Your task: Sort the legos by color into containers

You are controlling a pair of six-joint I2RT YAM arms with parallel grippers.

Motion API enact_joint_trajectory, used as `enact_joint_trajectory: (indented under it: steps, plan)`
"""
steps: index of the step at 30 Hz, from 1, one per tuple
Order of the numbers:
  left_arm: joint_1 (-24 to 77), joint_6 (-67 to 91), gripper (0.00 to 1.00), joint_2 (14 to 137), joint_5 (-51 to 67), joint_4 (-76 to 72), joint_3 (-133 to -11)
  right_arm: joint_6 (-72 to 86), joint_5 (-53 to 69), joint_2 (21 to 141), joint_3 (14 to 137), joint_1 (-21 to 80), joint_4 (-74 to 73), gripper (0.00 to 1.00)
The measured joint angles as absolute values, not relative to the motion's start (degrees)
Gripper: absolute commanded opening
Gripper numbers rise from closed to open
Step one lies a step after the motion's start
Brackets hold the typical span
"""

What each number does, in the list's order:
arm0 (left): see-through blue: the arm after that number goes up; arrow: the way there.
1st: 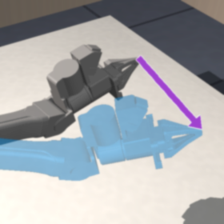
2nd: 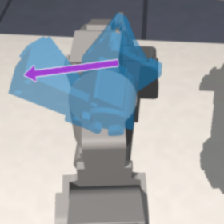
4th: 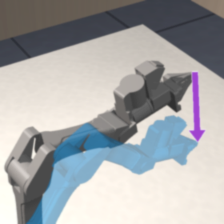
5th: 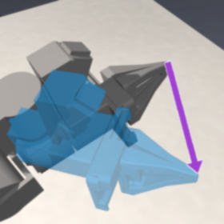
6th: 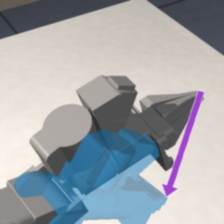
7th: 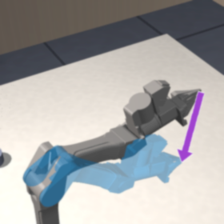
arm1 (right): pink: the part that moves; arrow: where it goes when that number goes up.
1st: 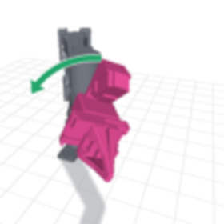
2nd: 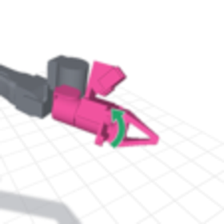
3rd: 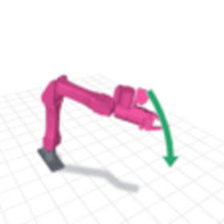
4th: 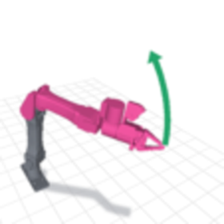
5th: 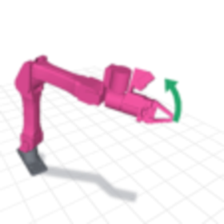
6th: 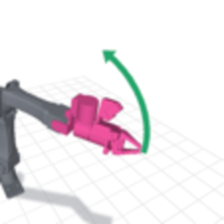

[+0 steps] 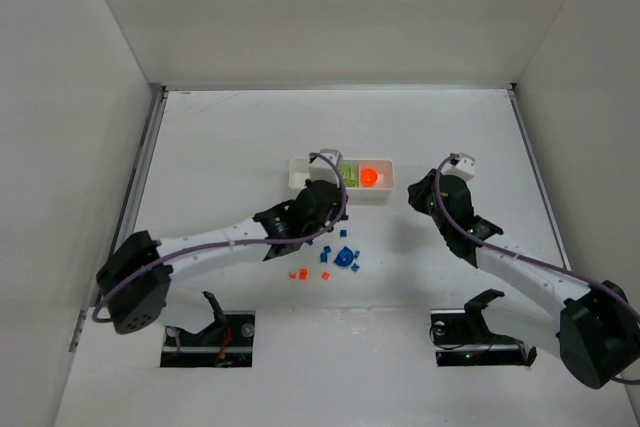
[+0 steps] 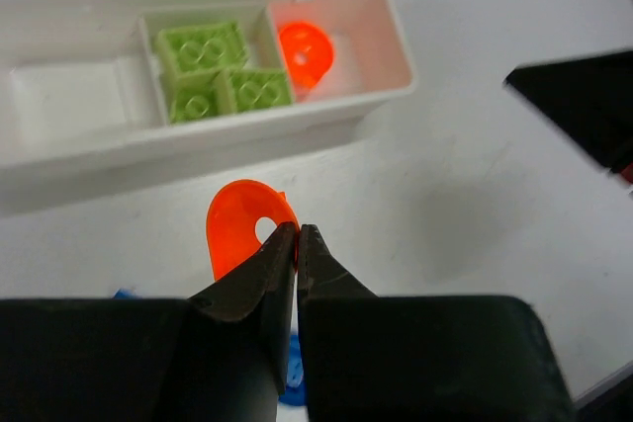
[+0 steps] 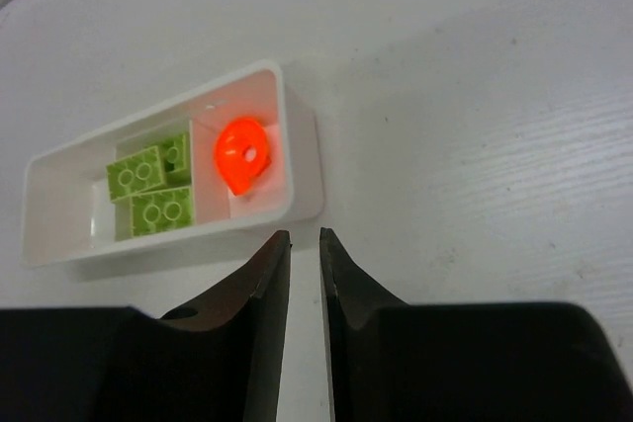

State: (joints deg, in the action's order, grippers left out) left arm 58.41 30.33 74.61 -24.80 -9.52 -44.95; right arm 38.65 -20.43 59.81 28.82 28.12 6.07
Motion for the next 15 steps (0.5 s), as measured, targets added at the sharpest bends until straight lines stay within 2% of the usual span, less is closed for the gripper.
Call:
enact_joint_trajectory:
  steps: [7, 15]
  plan:
    - [54.43, 26.96, 0.01, 91.55, -17.26, -18.24, -59.51, 39.42, -20.58, 59.81, 25.08, 28.12, 6.94, 0.26]
    - [51.72, 25.82, 0.02, 106.52, -12.75, -19.38, -71.75, 39.46, -20.58, 57.34, 24.51, 28.12, 8.14, 0.27]
